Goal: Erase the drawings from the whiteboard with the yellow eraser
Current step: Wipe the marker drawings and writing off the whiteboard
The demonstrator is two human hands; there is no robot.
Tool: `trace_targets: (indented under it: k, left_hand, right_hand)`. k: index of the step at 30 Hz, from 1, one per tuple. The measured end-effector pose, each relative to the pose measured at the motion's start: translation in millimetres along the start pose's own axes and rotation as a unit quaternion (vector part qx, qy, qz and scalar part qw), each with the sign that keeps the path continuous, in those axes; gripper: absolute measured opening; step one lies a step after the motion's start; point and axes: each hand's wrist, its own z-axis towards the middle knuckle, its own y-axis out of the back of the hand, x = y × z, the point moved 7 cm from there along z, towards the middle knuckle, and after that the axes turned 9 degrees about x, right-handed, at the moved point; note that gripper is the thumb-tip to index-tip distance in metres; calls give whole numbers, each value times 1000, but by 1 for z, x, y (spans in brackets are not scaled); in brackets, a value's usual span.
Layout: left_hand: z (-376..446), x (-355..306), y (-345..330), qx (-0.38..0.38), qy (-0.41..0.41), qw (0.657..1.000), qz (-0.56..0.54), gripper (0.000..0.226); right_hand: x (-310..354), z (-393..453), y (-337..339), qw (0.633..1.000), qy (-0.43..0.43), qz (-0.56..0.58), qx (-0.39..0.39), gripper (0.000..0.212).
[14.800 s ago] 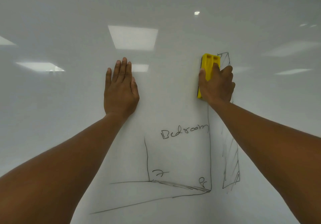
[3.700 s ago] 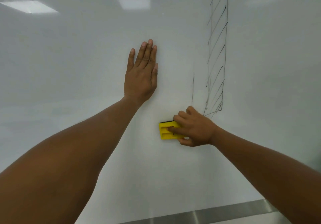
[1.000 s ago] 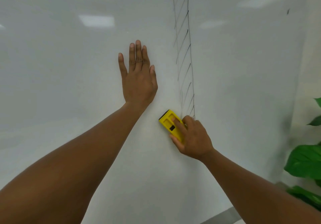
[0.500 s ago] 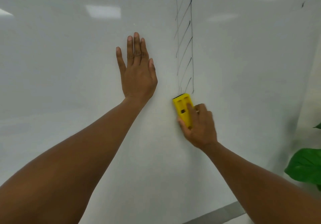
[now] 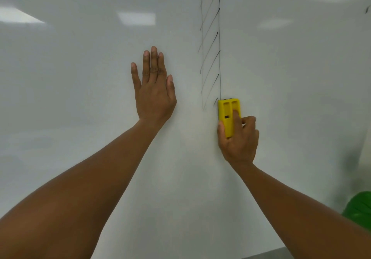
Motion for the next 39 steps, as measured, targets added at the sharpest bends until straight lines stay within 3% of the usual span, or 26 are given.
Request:
trace_targets:
  k: [3, 6, 11, 15, 18, 21, 26, 31, 33, 35, 37, 39]
  left_hand:
    - [0, -1, 0, -1, 1, 1000, 2, 57]
    - [-1, -1, -1, -3, -1, 1000, 3, 57]
    - [-1, 0, -1, -13, -1, 1000, 9, 57]
    - [-1, -1, -1, -18, -3, 1000, 19, 57]
    - [-2, -1, -1, -18, -2, 1000, 19, 57]
    - [-2, 0, -2, -12, 0, 1000, 21, 57]
    - [-3, -1, -3, -9, 4, 1000, 19, 57]
    - [-2, 0, -4, -6, 6, 1000, 22, 58]
    - [-3, -1, -4, -5, 4, 1000, 24, 58]
    - [-2, -1, -4, -4, 6, 1000, 25, 58]
    - [-3, -1, -3, -4, 5, 1000, 22, 58]
    - [-3, -1, -2, -4, 2, 1000, 17, 58]
  right_hand:
    - [-4, 5, 3, 994, -74, 79, -10, 55]
    - [4, 7, 2, 986, -86, 142, -24, 53]
    - [46, 10, -5, 994, 94, 63, -5, 54]
    - [70, 4, -10, 961, 278, 8, -1, 52]
    - [66, 7, -10, 949, 316, -19, 4, 51]
    - [44, 17, -3, 969, 248, -21, -13, 52]
    - [2, 35, 12, 998, 35, 20, -49, 53]
    - [16, 39, 13, 996, -34, 76, -45, 54]
    - [33, 39, 11, 998, 5, 61, -31, 54]
    - [58, 36, 6, 993, 113, 29, -5, 55]
    - [80, 28, 1, 970, 244, -6, 18, 54]
    - [88, 24, 0, 949, 314, -24, 24, 53]
